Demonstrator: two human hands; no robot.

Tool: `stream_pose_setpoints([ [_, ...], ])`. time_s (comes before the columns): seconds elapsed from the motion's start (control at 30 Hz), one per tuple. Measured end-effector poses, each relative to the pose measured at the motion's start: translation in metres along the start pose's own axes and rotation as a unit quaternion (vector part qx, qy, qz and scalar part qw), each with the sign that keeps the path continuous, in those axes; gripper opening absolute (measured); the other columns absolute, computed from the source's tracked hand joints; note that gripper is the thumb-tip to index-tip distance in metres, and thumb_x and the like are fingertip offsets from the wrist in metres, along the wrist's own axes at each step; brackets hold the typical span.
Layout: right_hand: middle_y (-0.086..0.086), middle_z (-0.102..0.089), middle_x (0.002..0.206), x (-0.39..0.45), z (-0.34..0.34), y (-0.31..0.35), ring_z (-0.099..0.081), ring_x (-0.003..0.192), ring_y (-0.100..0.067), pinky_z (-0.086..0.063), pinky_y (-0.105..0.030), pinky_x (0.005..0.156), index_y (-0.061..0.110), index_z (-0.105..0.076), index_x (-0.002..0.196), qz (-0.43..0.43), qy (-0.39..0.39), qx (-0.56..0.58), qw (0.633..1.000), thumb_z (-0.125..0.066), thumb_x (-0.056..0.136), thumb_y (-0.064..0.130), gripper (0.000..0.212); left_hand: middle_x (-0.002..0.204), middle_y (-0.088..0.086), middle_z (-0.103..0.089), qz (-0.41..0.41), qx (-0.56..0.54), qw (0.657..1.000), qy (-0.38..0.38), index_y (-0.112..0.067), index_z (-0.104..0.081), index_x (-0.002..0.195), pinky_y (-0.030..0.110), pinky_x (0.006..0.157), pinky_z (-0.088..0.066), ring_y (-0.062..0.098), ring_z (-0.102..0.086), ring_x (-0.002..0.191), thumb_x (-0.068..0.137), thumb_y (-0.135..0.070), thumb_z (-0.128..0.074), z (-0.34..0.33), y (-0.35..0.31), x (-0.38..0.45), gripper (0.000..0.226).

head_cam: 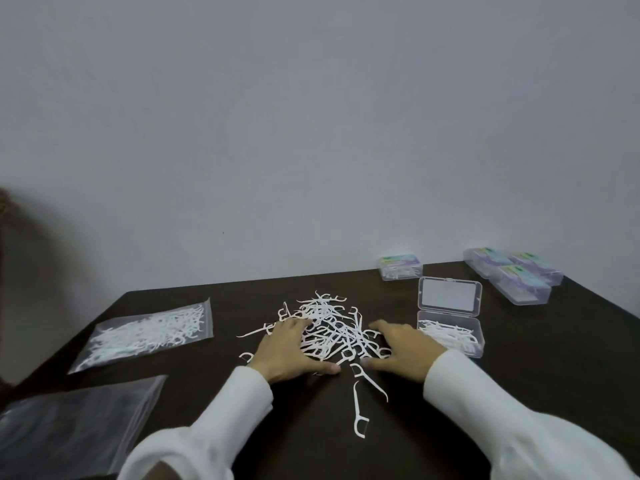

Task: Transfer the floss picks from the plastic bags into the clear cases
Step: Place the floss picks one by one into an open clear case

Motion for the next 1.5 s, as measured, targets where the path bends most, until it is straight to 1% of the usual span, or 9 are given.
stream_pose_setpoints([
  [0.27,0.007,-0.059,0.118,0.01,0.01,0.032,-0.051,0.114,-0.015,-0.038,-0.029,0.091,0.026,-0.051,0.121,0.049,-0.079,-0.012,0.996,-0.056,0.088,0.031,0.034,0.131,-0.006,-0.053,-0.088,-0.137,0.986,-0.033,-0.023,-0.051,0.129,0.016,0.098,-0.037,0.005,-0.049,0.116,0.074,-0.038,-0.078,0.002,-0.01,0.002,0.063],
  [0.4,0.005,-0.046,0.137,0.014,0.013,0.041,-0.04,0.128,-0.015,-0.034,-0.03,0.101,0.029,-0.04,0.134,0.074,-0.064,0.001,0.995,-0.057,0.085,0.029,0.052,0.123,-0.015,-0.054,-0.109,-0.161,0.979,-0.052,-0.029,-0.054,0.125,0.003,0.089,-0.033,0.0,-0.05,0.112,0.078,-0.031,-0.075,0.013,-0.002,-0.006,0.051],
  [0.6,0.005,-0.03,0.151,0.027,-0.015,0.057,-0.028,0.137,-0.014,-0.018,-0.037,0.114,0.028,-0.021,0.146,0.124,0.037,-0.029,0.991,-0.058,0.084,0.03,0.072,0.117,-0.019,-0.046,-0.081,-0.115,0.99,-0.028,-0.032,-0.049,0.129,0.014,0.091,-0.03,0.0,-0.04,0.113,0.076,-0.038,-0.075,0.024,0.021,-0.02,0.059],
  [0.77,0.008,-0.046,0.136,0.034,-0.012,0.063,-0.037,0.129,-0.011,-0.022,-0.037,0.106,0.027,-0.04,0.136,0.146,-0.018,-0.085,0.985,-0.053,0.089,0.033,0.049,0.123,-0.015,-0.051,-0.079,-0.087,0.993,-0.025,-0.03,-0.055,0.126,0.016,0.095,-0.034,0.0,-0.043,0.114,0.077,-0.045,-0.073,0.019,0.028,-0.022,0.055],
  [0.93,0.012,-0.058,0.116,0.034,-0.005,0.071,-0.047,0.112,-0.008,-0.021,-0.031,0.099,0.027,-0.056,0.115,0.188,-0.074,-0.124,0.972,-0.055,0.089,0.036,0.027,0.104,-0.011,-0.06,-0.095,-0.07,0.991,-0.056,-0.028,-0.065,0.113,0.016,0.083,-0.045,0.0,-0.053,0.092,0.082,-0.035,-0.07,0.024,0.022,-0.02,0.032],
  [1.07,0.01,-0.059,0.113,0.031,-0.002,0.073,-0.053,0.107,-0.009,-0.023,-0.028,0.099,0.024,-0.058,0.108,0.2,-0.083,-0.133,0.967,-0.054,0.091,0.035,0.021,0.107,-0.009,-0.064,-0.109,-0.032,0.99,-0.08,-0.026,-0.065,0.114,0.022,0.086,-0.047,0.003,-0.057,0.094,0.086,-0.032,-0.066,0.026,0.019,-0.021,0.028],
  [1.2,0.003,-0.055,0.116,0.028,-0.004,0.077,-0.054,0.107,-0.021,-0.038,-0.03,0.087,0.018,-0.056,0.11,0.209,-0.088,-0.148,0.963,-0.048,0.094,0.027,0.02,0.115,-0.003,-0.065,-0.138,0.014,0.985,-0.104,-0.019,-0.065,0.118,0.021,0.092,-0.042,0.011,-0.057,0.107,0.093,-0.027,-0.057,0.028,0.013,-0.026,0.028],
  [1.33,0.003,-0.06,0.113,0.021,0.001,0.081,-0.055,0.105,-0.02,-0.031,-0.026,0.09,0.017,-0.058,0.109,0.231,-0.121,-0.168,0.951,-0.044,0.096,0.025,0.021,0.112,-0.003,-0.065,-0.159,0.022,0.979,-0.126,-0.015,-0.066,0.116,0.02,0.09,-0.042,0.012,-0.058,0.106,0.096,-0.025,-0.053,0.029,0.012,-0.031,0.026],
  [1.5,0.01,-0.068,0.074,0.014,0.013,0.072,-0.064,0.069,-0.013,-0.04,-0.03,0.079,0.025,-0.066,0.076,0.241,-0.192,-0.124,0.943,-0.074,0.075,0.023,0.008,0.101,-0.005,-0.069,-0.14,-0.04,0.975,-0.165,-0.015,-0.072,0.104,0.02,0.085,-0.047,0.008,-0.063,0.095,0.091,-0.023,-0.061,0.042,0.022,-0.036,0.019],
])
Point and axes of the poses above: each hand's wrist, its own x-axis towards the middle knuckle, its own z-axis out of the back of the hand, y = z × x, the point moved 9 cm from there along x, towards the middle knuckle
